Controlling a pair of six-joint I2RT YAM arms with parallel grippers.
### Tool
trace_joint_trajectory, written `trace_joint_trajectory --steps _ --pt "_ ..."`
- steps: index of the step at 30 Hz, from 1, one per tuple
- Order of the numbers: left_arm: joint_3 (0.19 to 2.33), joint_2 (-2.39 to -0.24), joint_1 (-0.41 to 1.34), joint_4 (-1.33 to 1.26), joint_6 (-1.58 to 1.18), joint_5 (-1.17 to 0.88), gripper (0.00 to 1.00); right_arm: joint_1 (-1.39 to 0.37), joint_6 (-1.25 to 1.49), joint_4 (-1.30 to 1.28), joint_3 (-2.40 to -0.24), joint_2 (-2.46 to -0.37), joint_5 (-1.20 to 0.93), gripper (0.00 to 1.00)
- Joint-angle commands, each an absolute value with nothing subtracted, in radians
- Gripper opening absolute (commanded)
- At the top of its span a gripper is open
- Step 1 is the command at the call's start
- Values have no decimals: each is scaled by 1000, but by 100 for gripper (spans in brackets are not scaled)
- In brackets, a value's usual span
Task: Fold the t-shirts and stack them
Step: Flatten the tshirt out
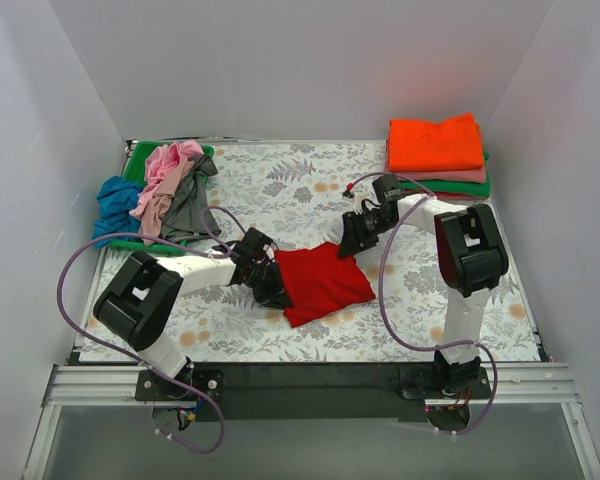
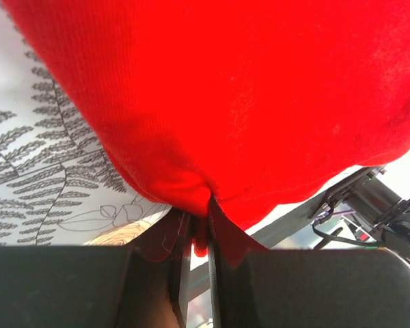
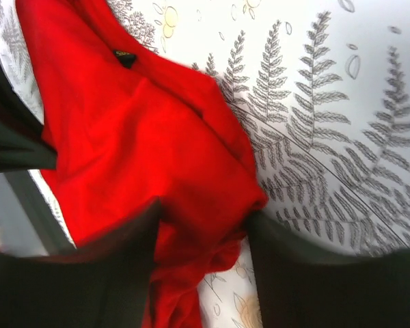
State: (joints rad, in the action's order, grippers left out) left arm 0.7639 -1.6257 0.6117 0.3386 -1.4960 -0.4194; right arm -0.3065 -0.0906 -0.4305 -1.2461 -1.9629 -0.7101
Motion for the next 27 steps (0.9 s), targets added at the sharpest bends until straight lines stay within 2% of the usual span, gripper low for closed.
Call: trace_joint_trajectory --steps 1,3,4,5,7,12,14,15,16,19,21,22,27 --pt "739 -1606 611 430 -1457 -368 7 -313 -75 -508 -1305 -2034 -738 41" --pt "732 -1606 607 431 -1456 -367 7 -311 -83 -534 -1392 -2077 -753 26" --pt "729 -1605 603 431 -1454 -368 7 -311 -101 -549 -1425 -2089 -752 14" --pt "729 -1603 598 434 -1453 -365 7 -311 -112 -552 -1490 -2100 -743 9" --pt "727 -1597 588 440 -1444 -362 7 -313 -144 -552 -1548 -2115 -698 3" --pt "726 -1601 555 439 -1436 -351 7 -316 -273 -541 -1663 -2128 -690 3" --pt "724 -1605 546 433 -1436 -350 7 -316 -299 -554 -1675 -2135 -701 22" --pt "726 -1606 543 431 -1437 -353 8 -318 -308 -557 -1680 -2131 -693 36" --pt "727 -1606 542 430 -1437 -354 8 -316 -314 -557 -1678 -2125 -686 55" --pt "732 -1597 537 425 -1439 -354 12 -314 -324 -555 -1660 -2086 -631 78" --pt "732 -1588 535 423 -1437 -356 15 -313 -316 -554 -1654 -2068 -612 85" --pt "733 -1583 532 422 -1437 -356 17 -311 -307 -554 -1648 -2066 -614 91" --pt "738 -1556 529 417 -1439 -360 20 -319 -247 -557 -1605 -2120 -646 96"
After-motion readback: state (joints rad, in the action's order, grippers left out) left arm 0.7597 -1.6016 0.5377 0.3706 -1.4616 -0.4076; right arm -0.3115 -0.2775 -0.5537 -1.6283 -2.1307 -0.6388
